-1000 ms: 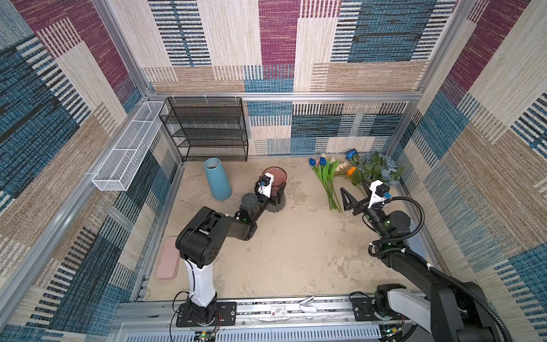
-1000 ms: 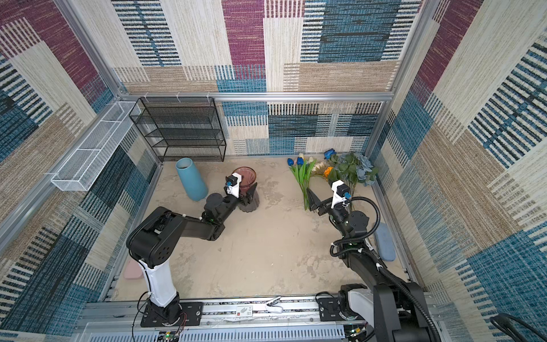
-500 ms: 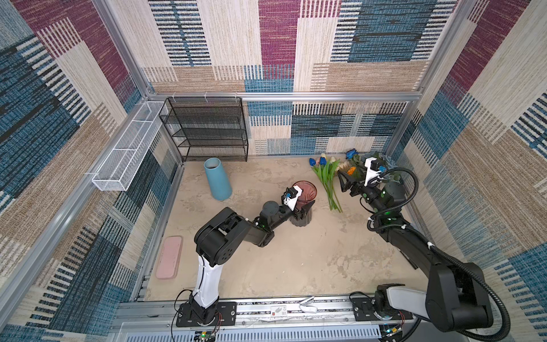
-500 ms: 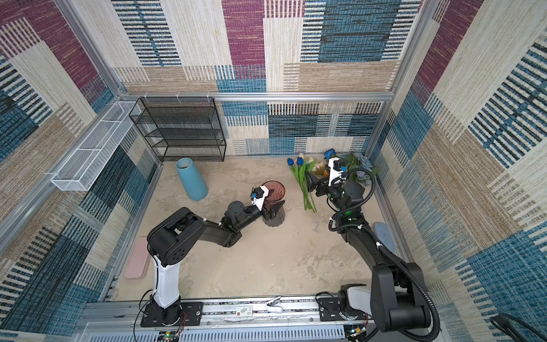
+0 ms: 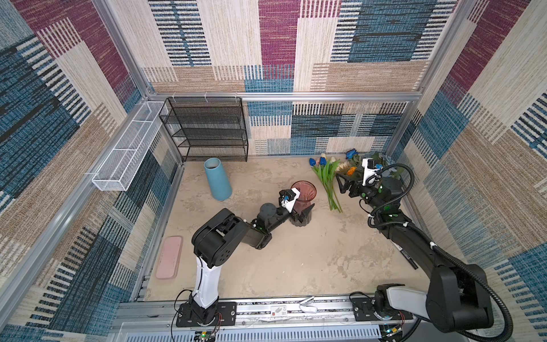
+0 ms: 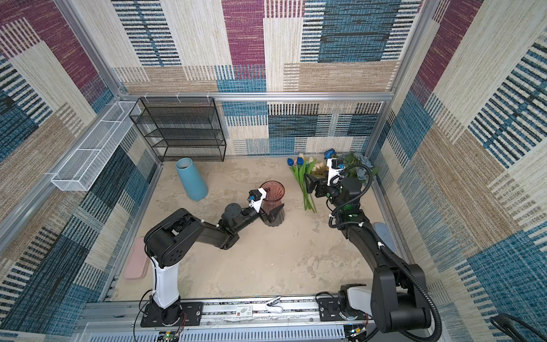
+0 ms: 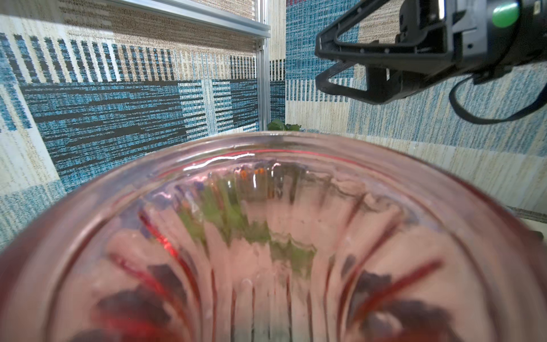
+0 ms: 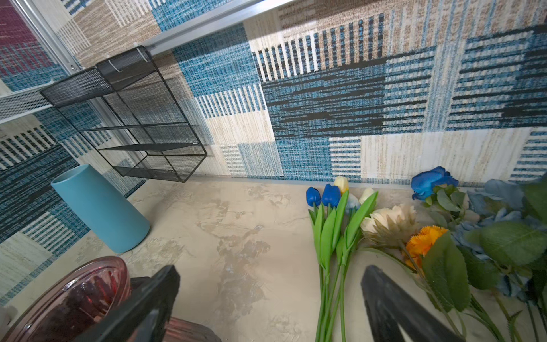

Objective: Arrange the flowers into the vase
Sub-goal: 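Carry the pink vase to center with left gripper while right gripper lowers over tulips, then set the pink vase down and open the left gripper, drawing it back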

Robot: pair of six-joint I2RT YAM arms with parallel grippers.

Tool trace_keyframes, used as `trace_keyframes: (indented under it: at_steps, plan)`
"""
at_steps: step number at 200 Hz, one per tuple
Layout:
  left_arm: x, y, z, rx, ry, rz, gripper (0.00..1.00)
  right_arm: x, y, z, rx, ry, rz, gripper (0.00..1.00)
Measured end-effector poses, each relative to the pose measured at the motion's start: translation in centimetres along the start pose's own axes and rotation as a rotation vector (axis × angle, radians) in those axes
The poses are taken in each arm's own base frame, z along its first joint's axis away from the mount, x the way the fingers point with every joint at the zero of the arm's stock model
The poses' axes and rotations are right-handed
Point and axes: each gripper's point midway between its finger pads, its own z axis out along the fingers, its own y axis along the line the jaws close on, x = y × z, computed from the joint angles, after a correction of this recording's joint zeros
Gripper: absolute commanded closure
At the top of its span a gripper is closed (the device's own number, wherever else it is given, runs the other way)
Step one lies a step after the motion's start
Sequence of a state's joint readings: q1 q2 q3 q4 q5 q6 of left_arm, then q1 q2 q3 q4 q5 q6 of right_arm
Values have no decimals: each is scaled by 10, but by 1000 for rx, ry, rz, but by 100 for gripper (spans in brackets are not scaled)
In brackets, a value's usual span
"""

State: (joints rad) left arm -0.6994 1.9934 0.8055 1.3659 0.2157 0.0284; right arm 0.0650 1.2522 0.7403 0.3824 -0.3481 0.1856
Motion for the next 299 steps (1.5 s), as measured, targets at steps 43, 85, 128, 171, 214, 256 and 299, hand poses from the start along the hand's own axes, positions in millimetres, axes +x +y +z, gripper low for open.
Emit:
trace_keyframes:
  at_steps: [43, 85, 128, 171, 214, 256, 299]
  plan:
    - [4, 1, -15, -11, 24, 19, 1, -5, -15, 18, 66, 58, 62, 3]
    - [-5, -2, -38, -13, 30, 47, 1, 8, -36, 46, 142, 167, 105, 15]
    - [-19, -6, -74, -37, 27, 68, 1, 47, -59, 72, 200, 334, 102, 45]
    - [-36, -22, -125, -29, 40, 63, 1, 108, -73, 91, 239, 546, 74, 67]
    - [-33, -35, -145, -12, 116, 49, 1, 147, -86, 102, 259, 665, 90, 63]
    - [-3, -34, -157, -35, 200, 38, 1, 162, -97, 119, 266, 693, 103, 67]
    - [4, -32, -154, -48, 204, 38, 1, 174, -104, 138, 259, 718, 112, 76]
